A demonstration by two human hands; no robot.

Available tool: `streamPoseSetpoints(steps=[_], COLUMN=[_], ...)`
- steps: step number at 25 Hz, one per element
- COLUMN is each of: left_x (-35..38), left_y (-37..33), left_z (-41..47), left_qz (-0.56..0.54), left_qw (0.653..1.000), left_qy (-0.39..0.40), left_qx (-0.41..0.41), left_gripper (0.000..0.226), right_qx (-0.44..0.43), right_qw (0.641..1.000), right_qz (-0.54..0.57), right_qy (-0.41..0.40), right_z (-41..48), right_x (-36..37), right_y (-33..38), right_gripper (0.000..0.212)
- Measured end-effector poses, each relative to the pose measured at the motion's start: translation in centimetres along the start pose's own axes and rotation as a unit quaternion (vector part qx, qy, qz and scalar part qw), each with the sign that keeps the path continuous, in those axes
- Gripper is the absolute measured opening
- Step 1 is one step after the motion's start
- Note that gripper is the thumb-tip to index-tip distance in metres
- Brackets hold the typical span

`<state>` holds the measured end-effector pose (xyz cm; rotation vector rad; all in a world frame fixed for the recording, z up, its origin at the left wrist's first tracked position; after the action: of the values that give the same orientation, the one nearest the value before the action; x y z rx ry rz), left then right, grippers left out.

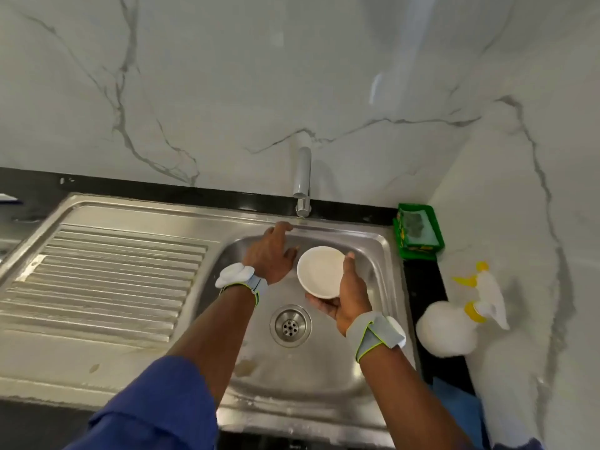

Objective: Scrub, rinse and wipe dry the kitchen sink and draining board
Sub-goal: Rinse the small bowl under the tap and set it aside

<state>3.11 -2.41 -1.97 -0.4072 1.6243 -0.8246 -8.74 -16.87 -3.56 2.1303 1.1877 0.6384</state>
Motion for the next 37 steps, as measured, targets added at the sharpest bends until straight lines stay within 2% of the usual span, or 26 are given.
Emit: streamPoseSetpoints(steps=[5,9,13,17,20,32,37], left_x=[-0.9,-0.5,0.1,0.6,1.3,1.6,2.1], left_y=[-1.7,-1.8,-1.5,2.2,3.9,1.8,2.8], left_z=[7.3,11.2,12.2,11.6,11.4,10.4,11.1], left_qz=[0.018,-0.064,-0.072,-0.211,-0.261,-0.305,-0.313], left_qw=[0.999,0.997,0.996,0.973,0.958,0.943,0.940], left_qy=[-0.028,-0.035,-0.029,-0.082,-0.064,0.037,0.043], left_qx=[0.015,0.007,0.032,-0.053,-0.104,-0.127,-0.129], left_gripper=[0.044,0.040,0.036,0.019,0.017,0.010,0.028], right_qx=[0.007,0.018,0.019,0.021,0.023,0.061,0.070], right_qw=[1.000,0.999,0.999,0.998,0.999,0.998,0.997], right_qz=[-0.003,-0.002,-0.006,-0.005,-0.015,-0.017,-0.015], right_qy=[0.030,0.042,0.043,0.052,0.039,-0.004,-0.010], right_z=[2.1,3.7,5.0,5.6,6.2,7.0,7.1], right_x=[1.3,2.2,3.6,5.5,6.7,6.8,6.7], right_y=[3.2,4.7,5.3,5.2,4.7,2.5,2.0], right_gripper=[0.059,0.051,0.052,0.052,0.058,0.064,0.065])
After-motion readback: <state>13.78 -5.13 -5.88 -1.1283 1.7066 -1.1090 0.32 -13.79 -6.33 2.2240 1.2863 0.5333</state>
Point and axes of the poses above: each hand's wrist, its own z-axis towards the middle knuckle, its own x-axis out of the palm, y = z × x, the point moved 5 cm from there along z, towards the middle knuckle, and after that the axes turned 12 degrees about -z, right-handed, at the moved point
